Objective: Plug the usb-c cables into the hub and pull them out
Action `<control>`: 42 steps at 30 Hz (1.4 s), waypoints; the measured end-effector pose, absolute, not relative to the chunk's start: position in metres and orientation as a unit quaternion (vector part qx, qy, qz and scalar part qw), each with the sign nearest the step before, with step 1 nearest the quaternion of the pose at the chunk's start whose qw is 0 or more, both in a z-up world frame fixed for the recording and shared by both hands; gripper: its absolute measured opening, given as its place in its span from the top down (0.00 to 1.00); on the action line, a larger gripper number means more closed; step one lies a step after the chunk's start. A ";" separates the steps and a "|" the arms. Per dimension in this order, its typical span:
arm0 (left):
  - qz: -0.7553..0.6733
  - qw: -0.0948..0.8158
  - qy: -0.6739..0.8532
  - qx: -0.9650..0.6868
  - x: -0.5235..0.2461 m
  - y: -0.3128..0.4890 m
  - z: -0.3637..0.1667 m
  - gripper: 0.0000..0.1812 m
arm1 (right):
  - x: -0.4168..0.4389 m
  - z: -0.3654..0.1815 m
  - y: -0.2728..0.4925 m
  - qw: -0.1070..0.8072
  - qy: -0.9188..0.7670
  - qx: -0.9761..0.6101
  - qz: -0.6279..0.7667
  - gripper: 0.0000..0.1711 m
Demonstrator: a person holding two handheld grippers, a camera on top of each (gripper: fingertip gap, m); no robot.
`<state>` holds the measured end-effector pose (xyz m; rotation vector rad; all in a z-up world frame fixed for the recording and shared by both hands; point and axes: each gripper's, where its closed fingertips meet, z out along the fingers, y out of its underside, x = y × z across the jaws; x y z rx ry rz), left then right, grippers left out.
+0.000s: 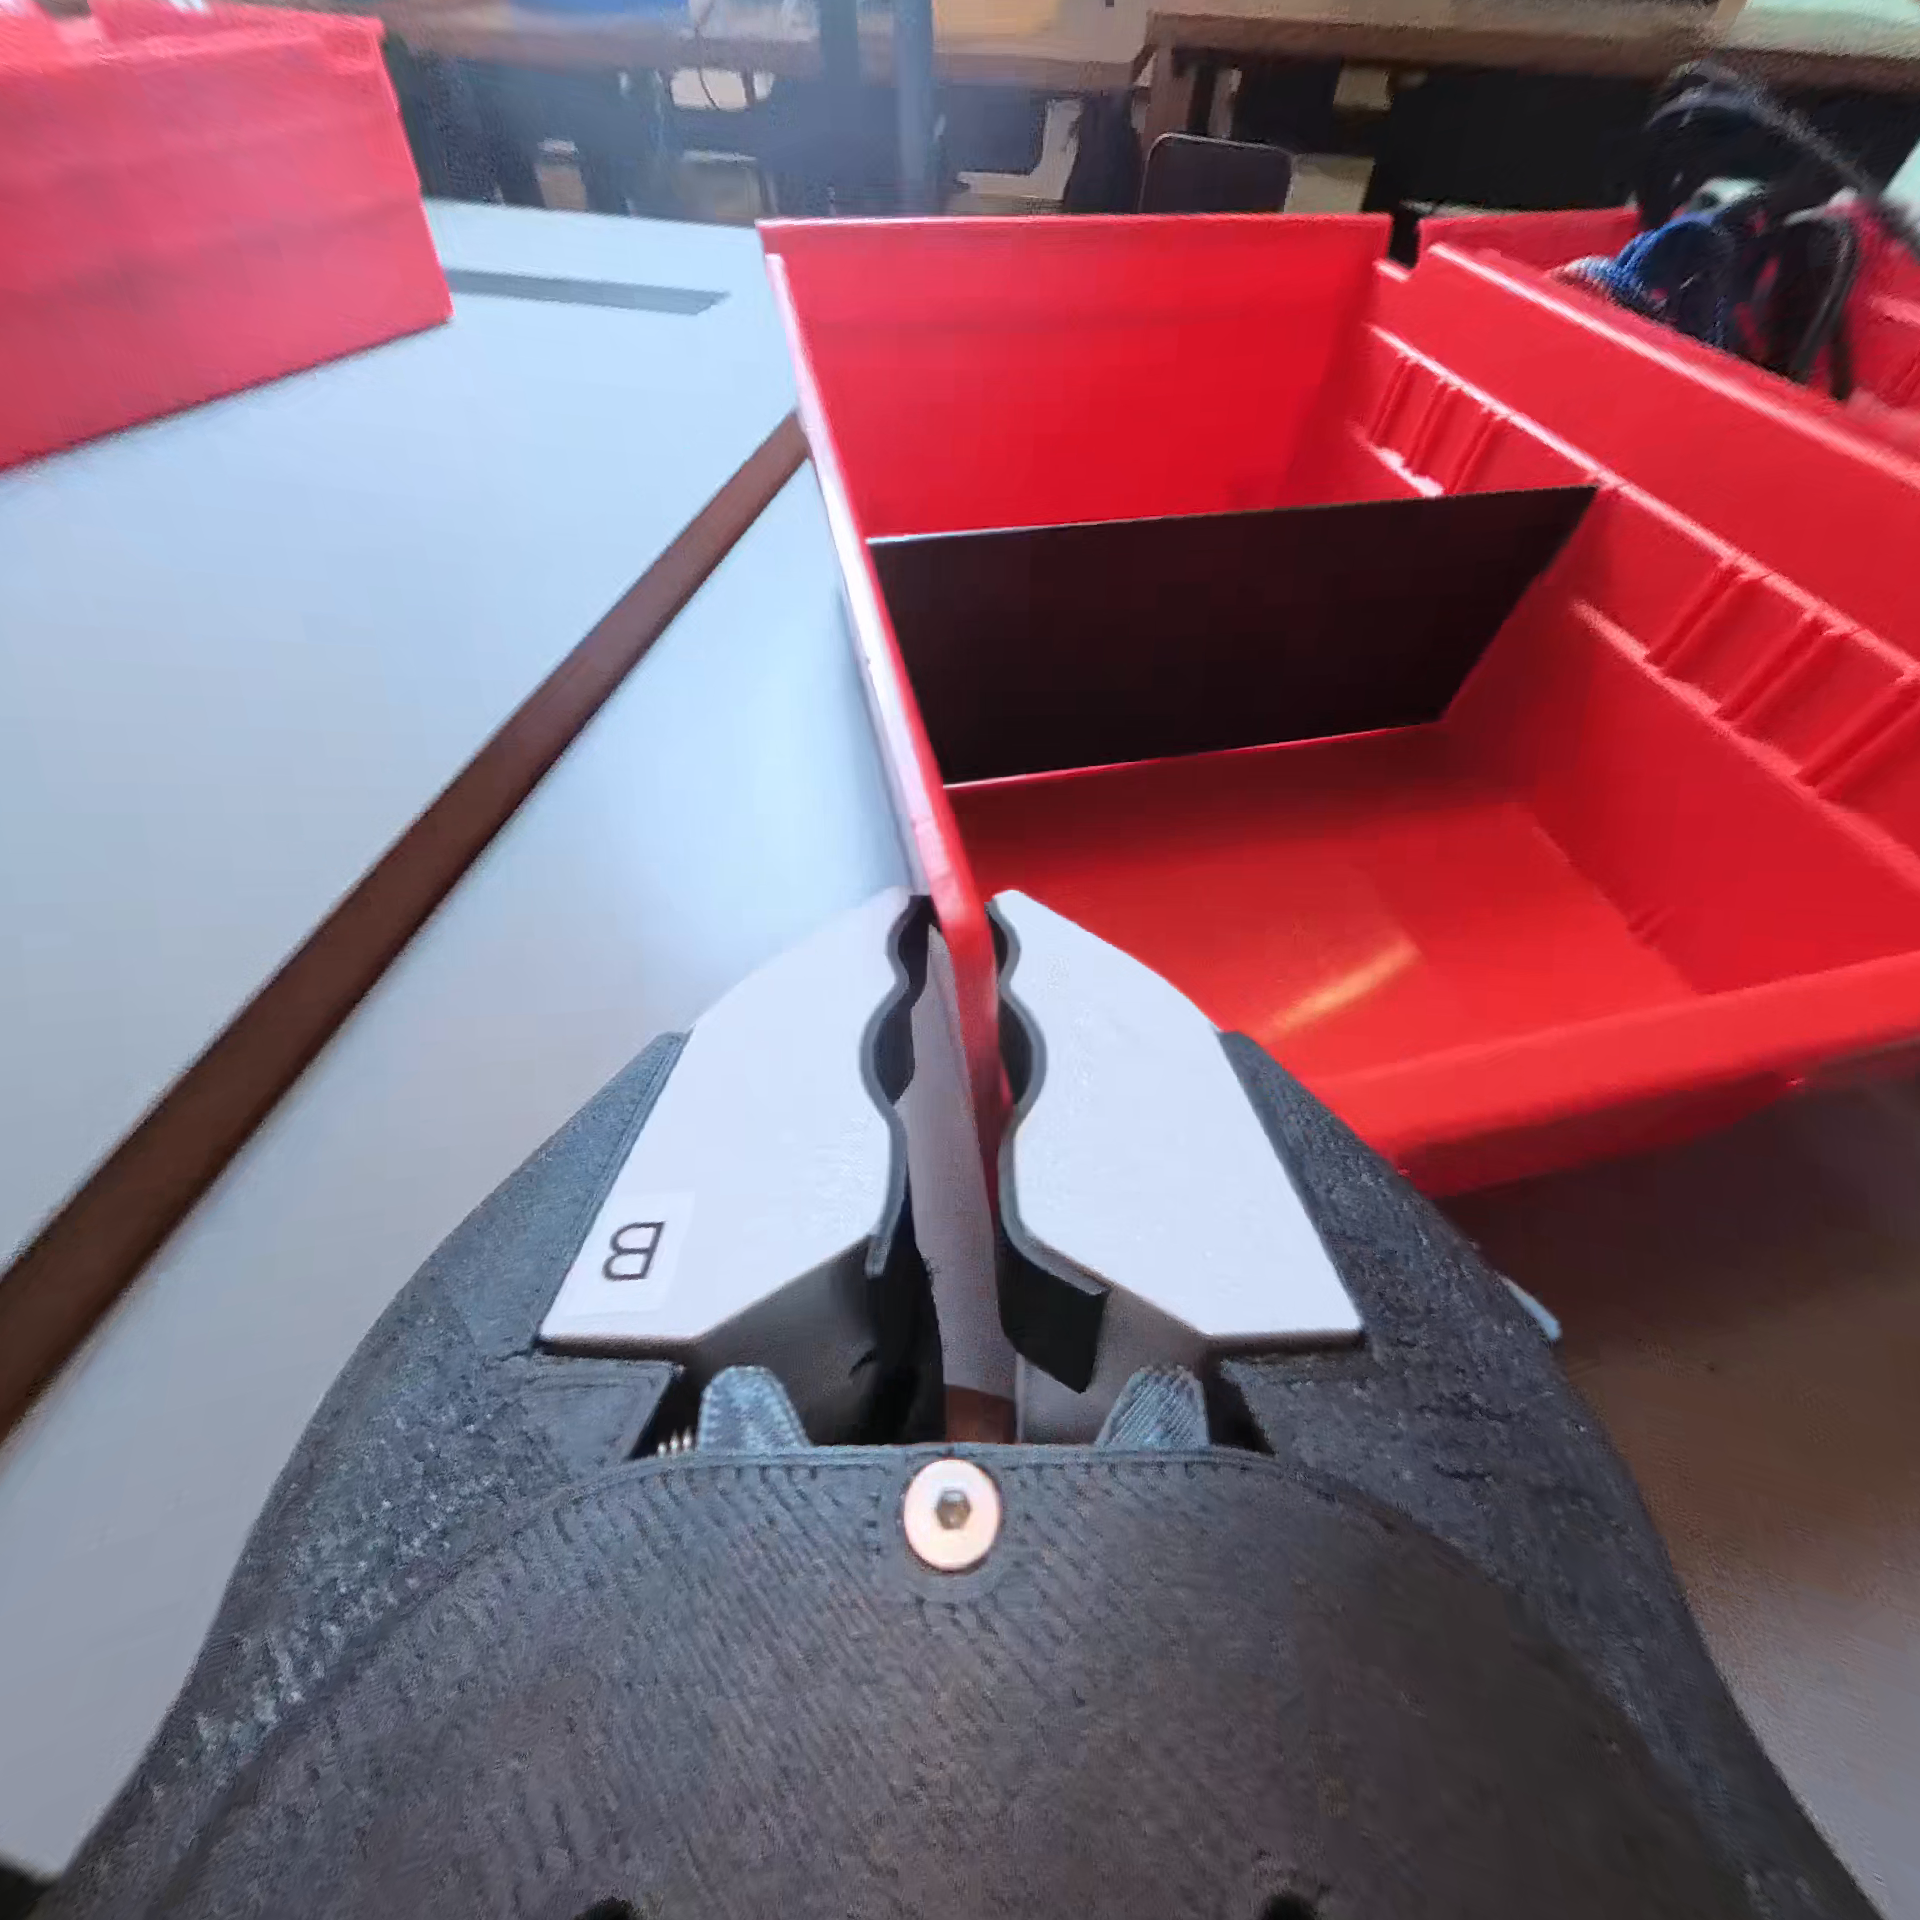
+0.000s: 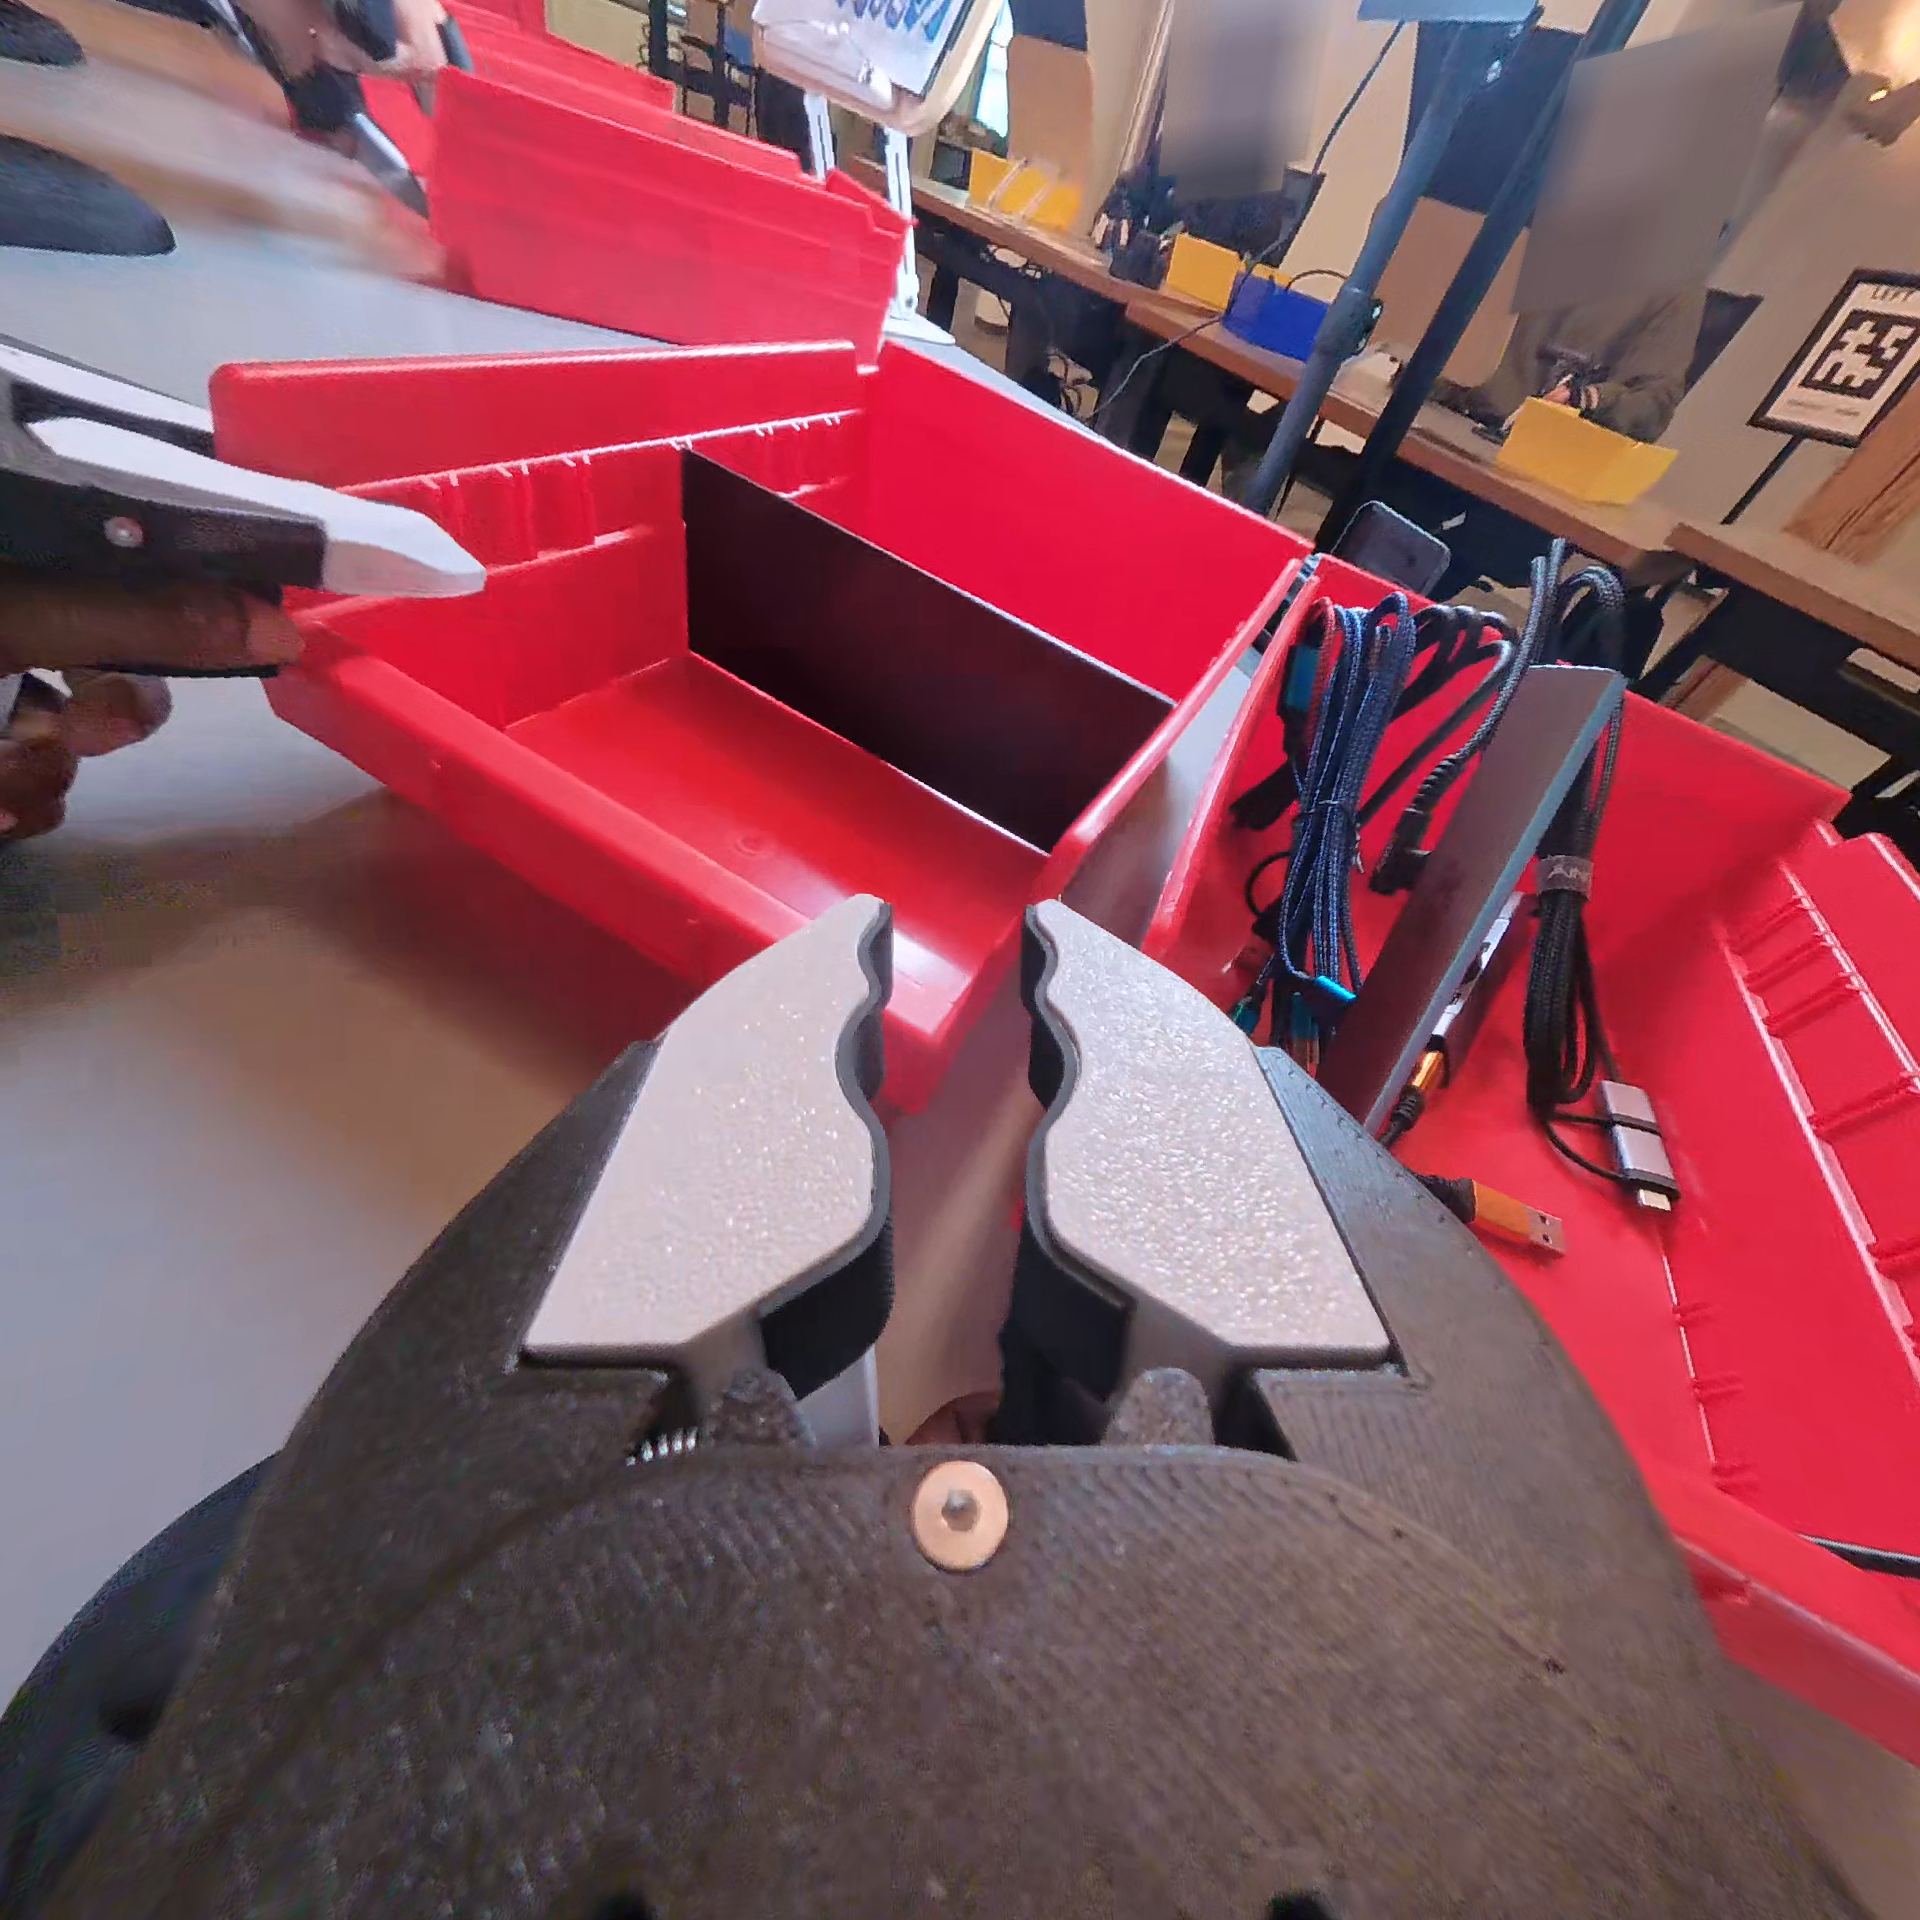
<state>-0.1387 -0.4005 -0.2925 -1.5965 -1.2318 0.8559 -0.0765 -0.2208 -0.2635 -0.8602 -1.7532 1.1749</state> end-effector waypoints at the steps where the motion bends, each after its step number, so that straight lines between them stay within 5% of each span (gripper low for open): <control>1: 0.360 0.438 -0.490 -0.662 -0.136 -0.403 -0.293 0.94 | -0.075 -0.262 -0.220 0.418 -0.696 -0.342 0.473 0.88; 6: 0.340 0.390 -0.470 -0.715 -0.100 -0.414 -0.296 0.94 | -0.069 -0.269 -0.228 0.385 -0.715 -0.330 0.481 0.84; 11: 0.347 0.420 -0.441 -0.713 -0.082 -0.410 -0.297 0.79 | -0.073 -0.291 -0.236 0.355 -0.763 -0.332 0.426 0.76; 14: 0.335 0.455 -0.458 -0.686 -0.089 -0.406 -0.295 0.90 | -0.083 -0.306 -0.229 0.345 -0.777 -0.372 0.373 0.87; 19: 0.468 0.452 -0.409 -0.640 -0.071 -0.406 -0.248 0.93 | -0.080 -0.274 -0.227 0.420 -0.745 -0.327 0.403 0.90; 23: 0.540 0.572 -0.332 -0.520 -0.041 -0.382 -0.167 0.92 | -0.060 -0.196 -0.203 0.533 -0.645 -0.285 0.467 0.91; 31: 0.454 0.726 -0.195 -0.479 -0.003 -0.227 -0.103 0.91 | 0.026 -0.120 -0.051 0.657 -0.515 -0.340 0.433 0.92; 42: 0.253 0.688 -0.029 -0.679 0.017 0.053 -0.168 0.89 | 0.132 -0.212 0.181 0.629 -0.445 -0.587 0.249 0.93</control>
